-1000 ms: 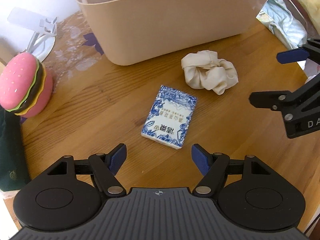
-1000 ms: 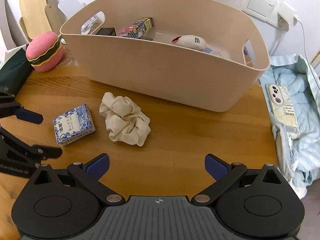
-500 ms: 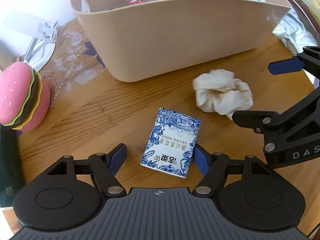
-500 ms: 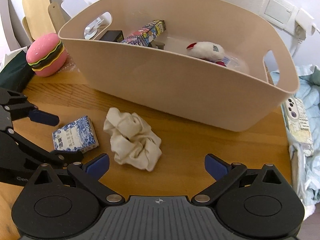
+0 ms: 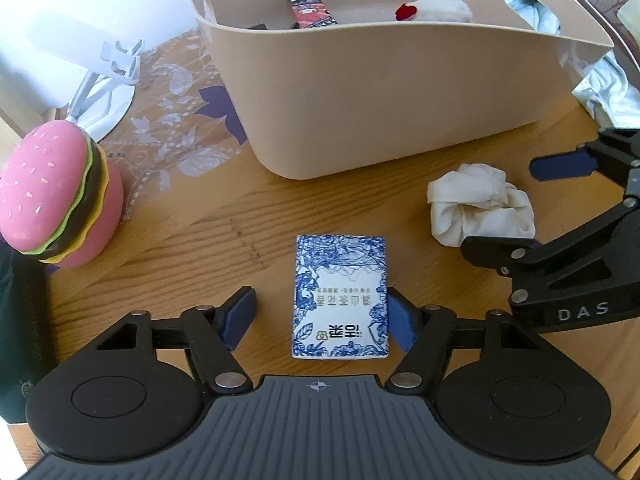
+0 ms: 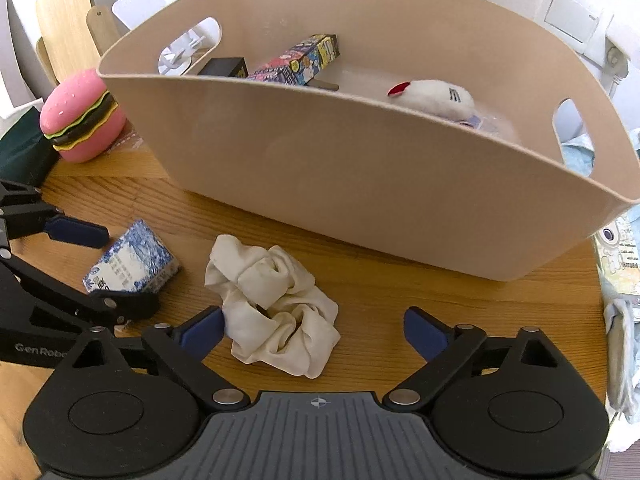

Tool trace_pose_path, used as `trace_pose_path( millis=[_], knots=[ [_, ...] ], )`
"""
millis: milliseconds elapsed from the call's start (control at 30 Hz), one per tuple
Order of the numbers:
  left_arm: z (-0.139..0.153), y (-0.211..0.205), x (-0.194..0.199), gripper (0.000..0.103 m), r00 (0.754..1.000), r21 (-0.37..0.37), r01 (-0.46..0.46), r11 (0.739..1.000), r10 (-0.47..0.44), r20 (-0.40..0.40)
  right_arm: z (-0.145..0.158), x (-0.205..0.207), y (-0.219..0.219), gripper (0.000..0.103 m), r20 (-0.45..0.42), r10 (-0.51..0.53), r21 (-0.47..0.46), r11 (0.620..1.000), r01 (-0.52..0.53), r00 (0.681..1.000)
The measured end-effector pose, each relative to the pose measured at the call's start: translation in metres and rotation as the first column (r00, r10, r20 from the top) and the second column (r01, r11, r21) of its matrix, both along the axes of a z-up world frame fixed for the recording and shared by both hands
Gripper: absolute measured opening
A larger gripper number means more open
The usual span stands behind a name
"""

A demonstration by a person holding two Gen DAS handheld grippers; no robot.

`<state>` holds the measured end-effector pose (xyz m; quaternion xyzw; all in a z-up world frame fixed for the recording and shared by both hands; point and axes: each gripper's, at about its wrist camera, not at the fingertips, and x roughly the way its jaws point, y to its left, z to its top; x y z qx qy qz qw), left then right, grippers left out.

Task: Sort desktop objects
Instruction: 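Close the left tool on the tissue pack while the right tool grasps the cream scrunchie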

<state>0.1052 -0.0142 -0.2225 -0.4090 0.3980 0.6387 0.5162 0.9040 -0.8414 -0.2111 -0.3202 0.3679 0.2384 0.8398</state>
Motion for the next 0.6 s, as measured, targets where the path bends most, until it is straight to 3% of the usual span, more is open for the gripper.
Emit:
trace_pose_path(
  millis=[233,600],
  knots=[
    [0.005,0.000,-0.008,0.049,0.998,0.011,0.069,0.998,-0.069,0.003,-0.008,-0.001,0.006,0.081,0.017,0.022,0.001,1.000,-0.022,1.000],
    [0.008,-0.003,-0.008,0.047,0.984,0.013,0.179,0.984,-0.179,0.014,-0.005,-0.007,0.003,0.037,0.021,0.026,0.025,0.999,-0.027,0.999]
  ],
)
